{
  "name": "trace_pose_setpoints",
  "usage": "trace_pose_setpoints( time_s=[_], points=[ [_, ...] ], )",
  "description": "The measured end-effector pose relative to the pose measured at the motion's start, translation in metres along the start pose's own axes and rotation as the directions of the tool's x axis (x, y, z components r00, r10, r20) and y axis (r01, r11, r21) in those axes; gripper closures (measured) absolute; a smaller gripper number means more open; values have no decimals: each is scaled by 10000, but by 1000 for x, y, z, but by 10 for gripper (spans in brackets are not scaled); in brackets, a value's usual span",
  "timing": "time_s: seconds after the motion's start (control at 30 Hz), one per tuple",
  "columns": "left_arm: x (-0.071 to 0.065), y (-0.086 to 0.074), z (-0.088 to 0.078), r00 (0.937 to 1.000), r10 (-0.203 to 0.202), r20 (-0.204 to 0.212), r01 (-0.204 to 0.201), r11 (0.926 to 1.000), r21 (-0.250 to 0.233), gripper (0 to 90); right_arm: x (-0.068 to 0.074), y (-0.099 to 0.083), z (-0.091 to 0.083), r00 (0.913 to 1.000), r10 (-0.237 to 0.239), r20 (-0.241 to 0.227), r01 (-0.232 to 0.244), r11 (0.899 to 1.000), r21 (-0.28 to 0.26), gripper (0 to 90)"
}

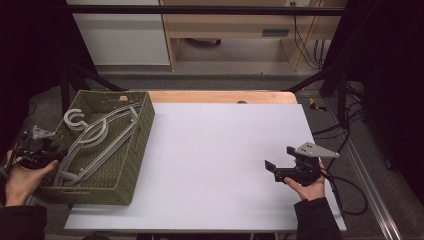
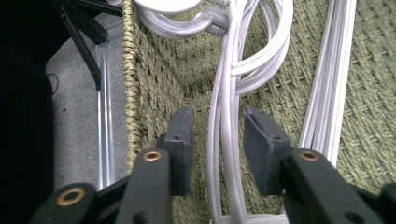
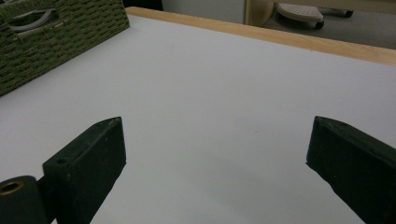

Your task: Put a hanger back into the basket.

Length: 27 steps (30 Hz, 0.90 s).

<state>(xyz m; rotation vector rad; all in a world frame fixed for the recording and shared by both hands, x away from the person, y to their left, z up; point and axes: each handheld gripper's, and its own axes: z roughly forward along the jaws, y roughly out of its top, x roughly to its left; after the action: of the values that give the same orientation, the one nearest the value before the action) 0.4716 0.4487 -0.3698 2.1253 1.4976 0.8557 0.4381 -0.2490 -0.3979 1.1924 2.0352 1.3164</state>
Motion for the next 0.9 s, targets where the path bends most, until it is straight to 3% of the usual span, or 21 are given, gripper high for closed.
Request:
trace_pose_setpoints(
  time_s=[0.13,0.23,0.37,0.43,0.57,0.67,0.73,0.83,0.9],
  points=[
    [-2,-1,-6,9966,-485,665,535,9957,-756,537,0,0,0,10000,-14,-20,14,10000,20,49],
    [-6,1,-13,9921,-682,1056,821,9877,-1331,487,0,0,-1,10000,40,-41,-40,10000,-10,49],
    [-17,4,-24,9807,-839,1764,1256,9625,-2404,422,0,1,-2,9999,106,-14,-106,9999,-117,49],
    [-24,5,-29,9768,-687,2029,1245,9529,-2765,396,-1,1,-3,10000,64,-42,-65,9998,-163,48],
    [-43,8,-37,9648,-383,2602,1331,9244,-3575,319,-1,1,-4,9999,65,-82,-66,9997,-237,45],
    [-59,10,-40,9461,-237,3230,1608,9000,-4052,272,-1,1,-5,9999,31,-125,-35,9993,-365,44],
    [-72,12,-40,9323,-55,3616,1702,8890,-4251,231,-1,1,-6,9998,44,-180,-52,9990,-435,43],
    [-89,16,-42,9197,299,3915,1561,8871,-4343,172,-1,2,-8,9997,51,-235,-65,9981,-621,41],
    [-102,18,-44,9063,555,4190,1532,8808,-4481,132,-1,2,-9,9997,29,-249,-46,9975,-698,41]
  ],
)
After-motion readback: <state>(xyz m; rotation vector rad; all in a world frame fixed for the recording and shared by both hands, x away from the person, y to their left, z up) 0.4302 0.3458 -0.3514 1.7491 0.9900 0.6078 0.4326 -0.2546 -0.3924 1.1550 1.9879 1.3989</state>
